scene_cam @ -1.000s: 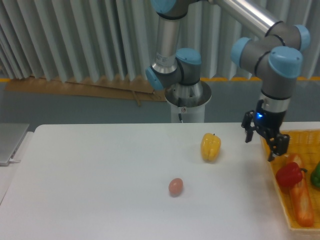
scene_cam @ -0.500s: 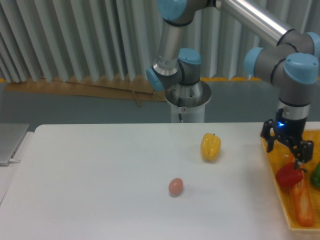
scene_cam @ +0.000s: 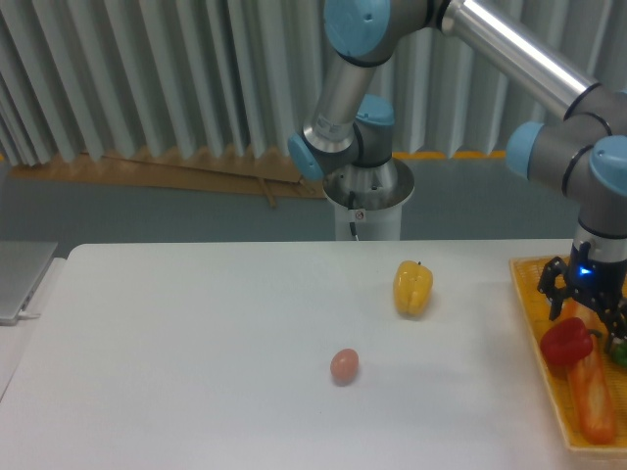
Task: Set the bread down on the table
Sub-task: 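Lower the gripper into the basket beside the red pepper, then close the gripper on the orange bread in the basket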
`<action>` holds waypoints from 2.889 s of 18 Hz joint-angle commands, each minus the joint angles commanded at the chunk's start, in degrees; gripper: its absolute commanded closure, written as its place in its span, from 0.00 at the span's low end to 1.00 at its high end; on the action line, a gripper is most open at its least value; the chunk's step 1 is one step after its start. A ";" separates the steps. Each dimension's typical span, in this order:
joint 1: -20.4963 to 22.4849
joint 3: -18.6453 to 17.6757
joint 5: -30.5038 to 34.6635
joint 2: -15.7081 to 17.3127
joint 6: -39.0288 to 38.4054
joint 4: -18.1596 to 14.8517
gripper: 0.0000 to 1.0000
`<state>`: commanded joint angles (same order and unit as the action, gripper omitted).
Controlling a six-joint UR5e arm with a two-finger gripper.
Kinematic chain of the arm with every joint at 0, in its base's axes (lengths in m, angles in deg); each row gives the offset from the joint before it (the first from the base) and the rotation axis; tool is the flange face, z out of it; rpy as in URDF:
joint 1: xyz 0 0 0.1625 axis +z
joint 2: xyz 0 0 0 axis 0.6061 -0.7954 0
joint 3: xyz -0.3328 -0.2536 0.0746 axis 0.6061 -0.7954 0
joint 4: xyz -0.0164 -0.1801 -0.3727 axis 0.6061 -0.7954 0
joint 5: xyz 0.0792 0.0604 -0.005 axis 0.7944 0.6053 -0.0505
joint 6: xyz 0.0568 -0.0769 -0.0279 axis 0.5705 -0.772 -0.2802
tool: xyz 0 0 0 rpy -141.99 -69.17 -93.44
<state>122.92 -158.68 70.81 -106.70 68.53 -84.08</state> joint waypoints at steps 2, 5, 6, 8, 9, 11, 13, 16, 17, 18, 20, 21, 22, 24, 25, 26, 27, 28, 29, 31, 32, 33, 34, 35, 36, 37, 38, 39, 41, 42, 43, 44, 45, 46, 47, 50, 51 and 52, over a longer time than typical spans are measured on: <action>-0.09 0.88 0.00 -0.35 0.00 0.09 0.00; -0.18 1.41 2.54 -0.79 -0.09 1.31 0.00; -0.18 1.50 3.07 -1.05 0.00 1.84 0.00; -0.26 1.50 3.08 -1.32 0.18 2.02 0.00; -0.26 1.67 3.16 -1.58 0.35 2.02 0.00; -0.26 1.41 3.25 -1.76 0.44 2.02 0.00; -0.44 1.23 3.34 -2.37 0.44 2.02 0.00; -0.62 1.15 3.34 -3.34 0.35 3.07 0.00; -1.05 0.71 3.34 -3.51 0.35 3.86 0.00; -1.14 0.53 3.34 -3.69 0.44 4.30 0.00; -1.23 0.53 3.34 -4.22 1.14 4.31 0.00; -1.41 0.62 3.34 -4.31 1.14 4.31 0.00; -1.32 0.70 3.34 -4.39 1.14 4.39 0.00; -1.32 1.14 3.34 -4.66 1.06 4.57 0.00; -1.32 1.41 3.34 -4.92 1.05 4.66 0.00; -1.32 1.58 3.34 -5.18 0.79 4.83 0.00; -1.23 1.67 3.34 -5.45 0.97 5.53 0.00; -1.14 1.76 3.34 -5.88 1.14 5.89 0.00; -1.14 1.67 3.34 -6.15 1.06 5.98 0.00; -1.14 1.85 3.34 -6.42 1.14 5.98 0.00; -1.14 2.11 3.34 -6.50 1.14 5.98 0.00; -1.06 2.20 3.34 -6.59 1.23 5.98 0.00; -0.97 2.11 3.34 -6.85 1.23 5.98 0.00; -0.88 2.11 3.25 -7.03 1.23 5.98 0.00; -0.88 2.11 3.25 -7.12 1.23 6.15 0.00; -0.79 2.02 3.25 -7.03 1.23 6.24 0.00; -0.79 1.85 3.25 -7.03 1.23 6.33 0.00; -0.79 1.85 3.25 -7.38 1.23 6.33 0.00; -0.79 1.50 3.25 -8.00 1.23 6.42 0.00; -0.79 1.58 3.25 -8.17 1.23 6.42 0.00; -0.79 1.50 3.25 -8.26 1.23 6.42 0.00; -0.79 1.50 3.25 -8.44 1.23 6.42 0.00; -0.79 1.41 3.25 -8.61 1.23 6.50 0.00; -0.79 1.32 3.25 -8.87 1.23 6.76 0.00; -0.79 1.32 3.25 -9.05 1.32 6.85 0.00; -0.70 1.32 3.25 -9.40 2.55 7.38 0.00; -0.70 1.32 3.34 -9.58 2.64 7.99 0.00; -0.70 1.32 3.25 -9.58 2.64 8.00 0.00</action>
<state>122.21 -157.36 74.06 -116.28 71.16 -76.09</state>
